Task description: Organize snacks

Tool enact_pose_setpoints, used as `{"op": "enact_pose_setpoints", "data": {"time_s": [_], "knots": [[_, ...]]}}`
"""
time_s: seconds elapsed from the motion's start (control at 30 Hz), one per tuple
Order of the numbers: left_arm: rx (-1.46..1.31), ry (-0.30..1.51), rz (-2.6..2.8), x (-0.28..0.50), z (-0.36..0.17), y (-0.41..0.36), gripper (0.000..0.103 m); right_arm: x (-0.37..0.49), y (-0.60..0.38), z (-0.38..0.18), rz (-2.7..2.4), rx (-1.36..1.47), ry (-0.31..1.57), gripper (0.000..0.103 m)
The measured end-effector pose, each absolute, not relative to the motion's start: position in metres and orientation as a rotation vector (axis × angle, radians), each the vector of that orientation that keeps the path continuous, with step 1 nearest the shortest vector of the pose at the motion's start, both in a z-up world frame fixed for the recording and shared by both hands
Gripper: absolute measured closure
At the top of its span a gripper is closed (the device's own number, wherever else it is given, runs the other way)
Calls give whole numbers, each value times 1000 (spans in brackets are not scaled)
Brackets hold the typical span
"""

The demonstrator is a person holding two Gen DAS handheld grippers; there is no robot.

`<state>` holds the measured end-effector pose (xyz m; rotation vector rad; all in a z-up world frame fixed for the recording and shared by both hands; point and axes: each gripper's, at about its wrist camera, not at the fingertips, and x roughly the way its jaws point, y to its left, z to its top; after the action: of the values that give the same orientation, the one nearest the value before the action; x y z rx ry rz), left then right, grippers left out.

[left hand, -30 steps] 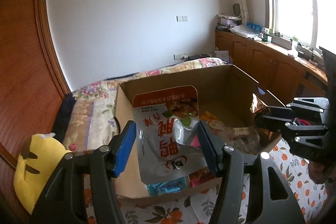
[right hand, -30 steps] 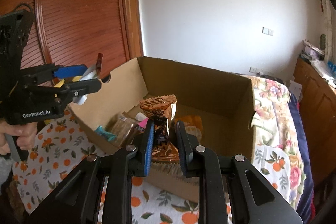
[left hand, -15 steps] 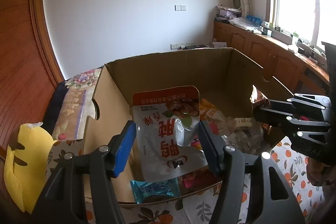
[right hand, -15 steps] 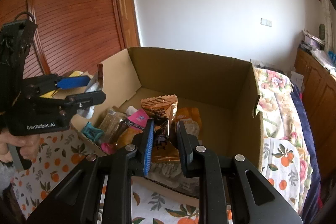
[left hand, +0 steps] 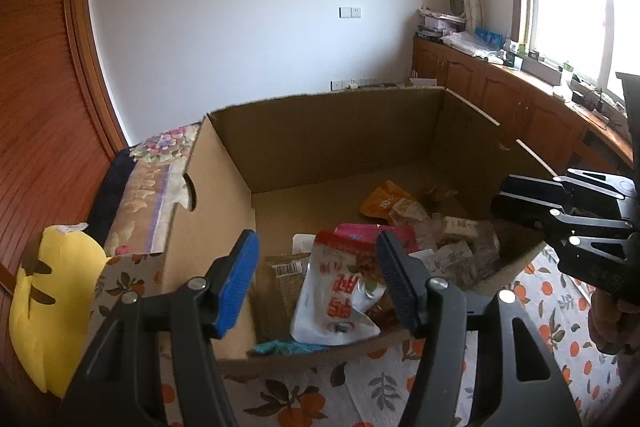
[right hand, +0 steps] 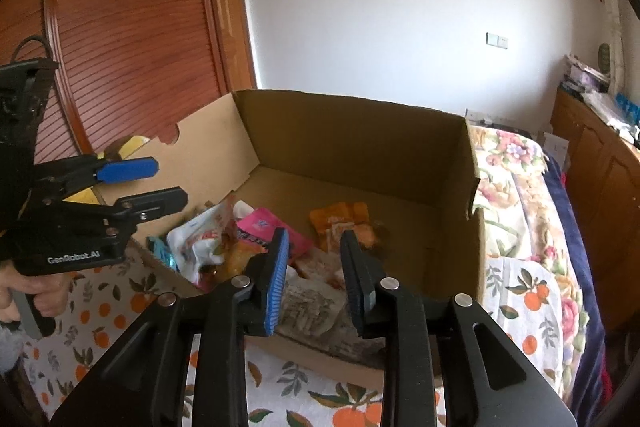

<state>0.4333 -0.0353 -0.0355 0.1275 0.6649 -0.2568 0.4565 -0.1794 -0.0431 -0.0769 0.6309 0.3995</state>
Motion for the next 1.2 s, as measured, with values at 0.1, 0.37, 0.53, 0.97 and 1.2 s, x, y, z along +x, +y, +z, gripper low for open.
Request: {"op": "enact_pose_setpoints", "data": {"time_s": [0.1,0.37,0.53,0.97,1.2], "knots": [[134,644,-259,420,-22,-36,41,444,-178,-32,389,-92,619,77],[144,593,-238,372,8,-30,41,392,-180,2,378,-101,584,77],[148,585,-227,338,19,-26,41,359,-183,17,369,-94,569,77],[133,550,-198,247,35,-19,40,266,-194,54,336,-84,524,77],[131,543,-194,206,40,-20,40,222,-197,63,325,-85,506,77]]}}
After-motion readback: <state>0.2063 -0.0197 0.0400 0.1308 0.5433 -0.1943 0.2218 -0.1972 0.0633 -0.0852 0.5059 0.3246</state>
